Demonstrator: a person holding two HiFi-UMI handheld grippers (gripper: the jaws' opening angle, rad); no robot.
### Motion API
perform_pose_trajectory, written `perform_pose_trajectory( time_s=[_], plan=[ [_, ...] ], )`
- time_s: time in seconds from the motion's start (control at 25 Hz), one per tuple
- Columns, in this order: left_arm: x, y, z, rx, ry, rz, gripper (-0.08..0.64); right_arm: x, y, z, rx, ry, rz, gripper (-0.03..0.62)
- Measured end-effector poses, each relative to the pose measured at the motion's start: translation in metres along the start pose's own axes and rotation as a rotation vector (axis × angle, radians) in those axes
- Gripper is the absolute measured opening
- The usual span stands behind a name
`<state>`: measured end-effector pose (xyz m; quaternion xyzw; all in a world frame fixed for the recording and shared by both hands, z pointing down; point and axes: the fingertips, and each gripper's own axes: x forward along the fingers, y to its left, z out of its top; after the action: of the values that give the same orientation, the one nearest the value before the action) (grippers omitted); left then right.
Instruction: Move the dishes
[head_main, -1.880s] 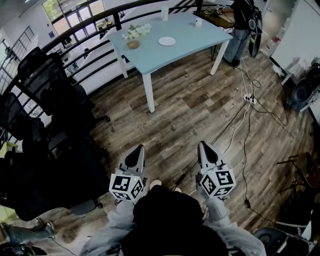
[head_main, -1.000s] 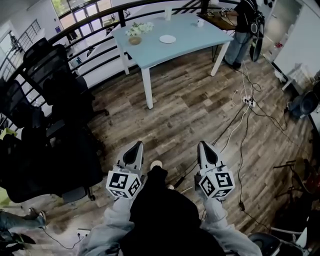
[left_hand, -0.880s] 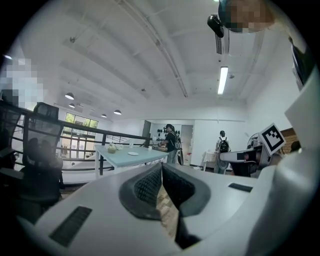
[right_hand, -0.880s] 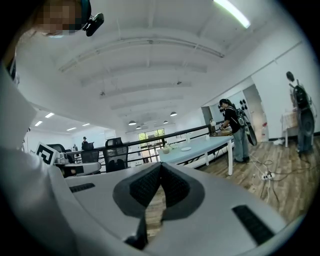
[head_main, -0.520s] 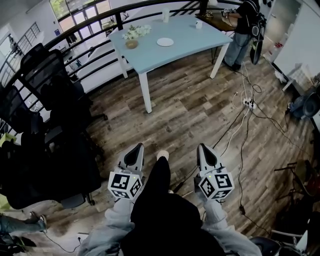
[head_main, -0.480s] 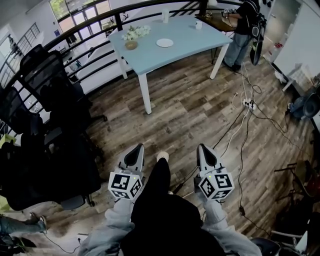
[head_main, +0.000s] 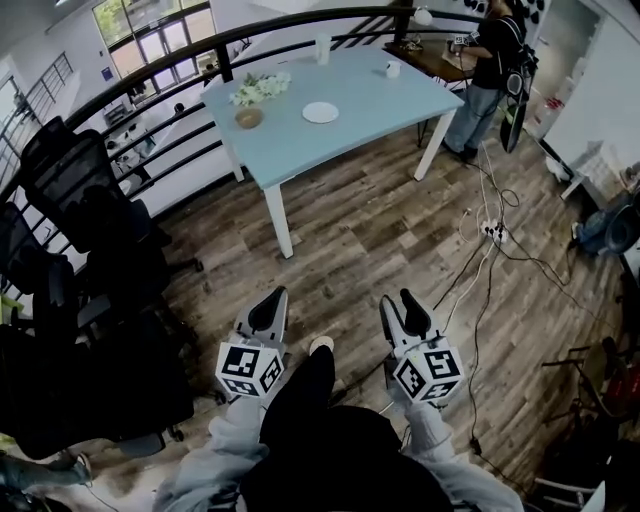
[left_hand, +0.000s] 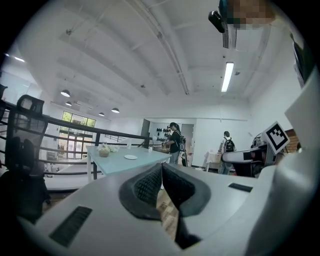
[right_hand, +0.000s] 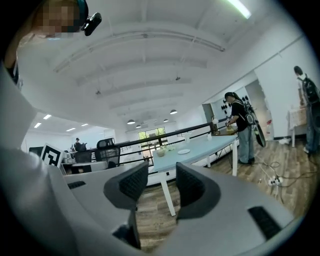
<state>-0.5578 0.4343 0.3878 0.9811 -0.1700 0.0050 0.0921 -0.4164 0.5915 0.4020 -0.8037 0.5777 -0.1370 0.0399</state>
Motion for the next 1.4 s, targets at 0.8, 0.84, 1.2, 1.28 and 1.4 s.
perform_pose_trajectory(
  time_s=[0.8,0.84,1.2,1.28,1.4],
  plan=[
    [0.167,0.116,0.03,0.002,-0.008,0.004,0.017,0.19,-0.055,0.049,-0.067,0.035,0.02,0.347],
    [0.167,0.117,0.03,0.004,-0.007,0.003,0.017,0.191,-0.056,0.048,-0.062,0.039,0.022,0.35],
    [0.165,0.114,0.022,0.009,0.019,0.001,0.017,0.198,-0.052,0.042,-0.047,0.046,0.057,0.351],
    [0.167,0.115,0.019,0.008,0.029,0.002,0.017,0.202,-0.051,0.041,-0.046,0.052,0.064,0.351],
    [0.175,0.12,0.016,0.003,0.035,0.007,0.017,0.21,-0.052,0.042,-0.046,0.052,0.074,0.351]
  ],
)
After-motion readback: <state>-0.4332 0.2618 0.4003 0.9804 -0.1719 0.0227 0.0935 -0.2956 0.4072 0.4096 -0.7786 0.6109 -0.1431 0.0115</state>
